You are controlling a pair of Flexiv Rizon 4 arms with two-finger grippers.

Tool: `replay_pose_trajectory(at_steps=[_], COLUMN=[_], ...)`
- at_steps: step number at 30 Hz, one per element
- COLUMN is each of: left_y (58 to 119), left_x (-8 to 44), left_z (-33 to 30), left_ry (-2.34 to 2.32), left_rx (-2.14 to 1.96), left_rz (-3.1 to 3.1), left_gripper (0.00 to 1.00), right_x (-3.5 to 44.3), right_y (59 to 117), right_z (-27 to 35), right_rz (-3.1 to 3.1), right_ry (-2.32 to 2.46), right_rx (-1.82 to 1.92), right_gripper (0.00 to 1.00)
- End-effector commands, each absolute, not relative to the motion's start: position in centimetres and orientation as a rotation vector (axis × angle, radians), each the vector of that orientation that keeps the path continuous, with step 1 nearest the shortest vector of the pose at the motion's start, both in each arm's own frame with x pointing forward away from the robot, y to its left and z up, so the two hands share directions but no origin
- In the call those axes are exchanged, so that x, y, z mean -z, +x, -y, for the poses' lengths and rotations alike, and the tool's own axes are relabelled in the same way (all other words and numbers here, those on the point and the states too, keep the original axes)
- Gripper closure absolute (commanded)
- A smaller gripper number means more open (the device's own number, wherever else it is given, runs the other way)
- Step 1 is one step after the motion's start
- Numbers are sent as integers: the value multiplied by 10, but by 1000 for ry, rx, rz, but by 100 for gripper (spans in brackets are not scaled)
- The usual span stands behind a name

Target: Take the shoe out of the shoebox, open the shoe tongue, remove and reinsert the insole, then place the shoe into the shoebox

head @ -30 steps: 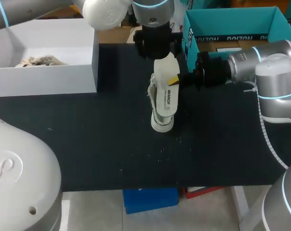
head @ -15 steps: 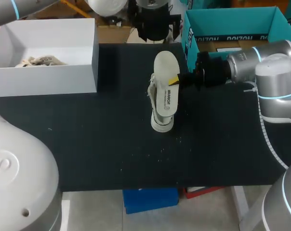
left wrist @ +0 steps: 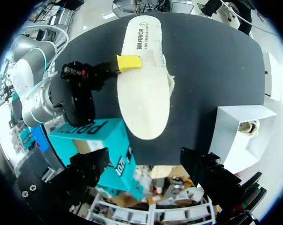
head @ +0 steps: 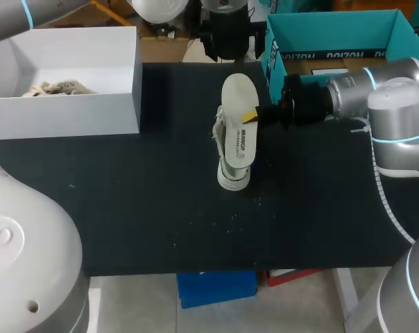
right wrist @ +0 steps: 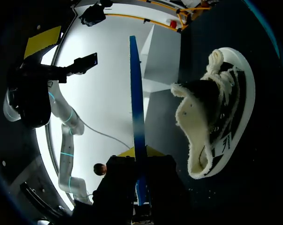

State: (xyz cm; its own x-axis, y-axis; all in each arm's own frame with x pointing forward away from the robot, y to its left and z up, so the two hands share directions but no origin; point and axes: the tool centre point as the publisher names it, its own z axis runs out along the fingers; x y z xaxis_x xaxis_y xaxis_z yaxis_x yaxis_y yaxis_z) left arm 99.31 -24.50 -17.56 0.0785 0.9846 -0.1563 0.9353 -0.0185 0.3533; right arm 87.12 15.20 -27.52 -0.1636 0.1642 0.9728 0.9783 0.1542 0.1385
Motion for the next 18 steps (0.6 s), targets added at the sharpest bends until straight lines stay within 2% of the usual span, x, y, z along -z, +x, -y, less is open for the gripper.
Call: replay_pose_trajectory(at_steps=[1, 18], left_y=[962, 850], left_x=[171, 204], left_z=[235, 223], left_ry=[1989, 1995], left_rx=[-208, -96], left_rz=[-1891, -1897], left_gripper=[0, 0], right_x=[275, 275], right_y=[872, 872], right_z=[-152, -152], right_rz=[1518, 1518], right_ry=[-1154, -1154], right_rx=[1121, 1121], right_gripper=[100, 100])
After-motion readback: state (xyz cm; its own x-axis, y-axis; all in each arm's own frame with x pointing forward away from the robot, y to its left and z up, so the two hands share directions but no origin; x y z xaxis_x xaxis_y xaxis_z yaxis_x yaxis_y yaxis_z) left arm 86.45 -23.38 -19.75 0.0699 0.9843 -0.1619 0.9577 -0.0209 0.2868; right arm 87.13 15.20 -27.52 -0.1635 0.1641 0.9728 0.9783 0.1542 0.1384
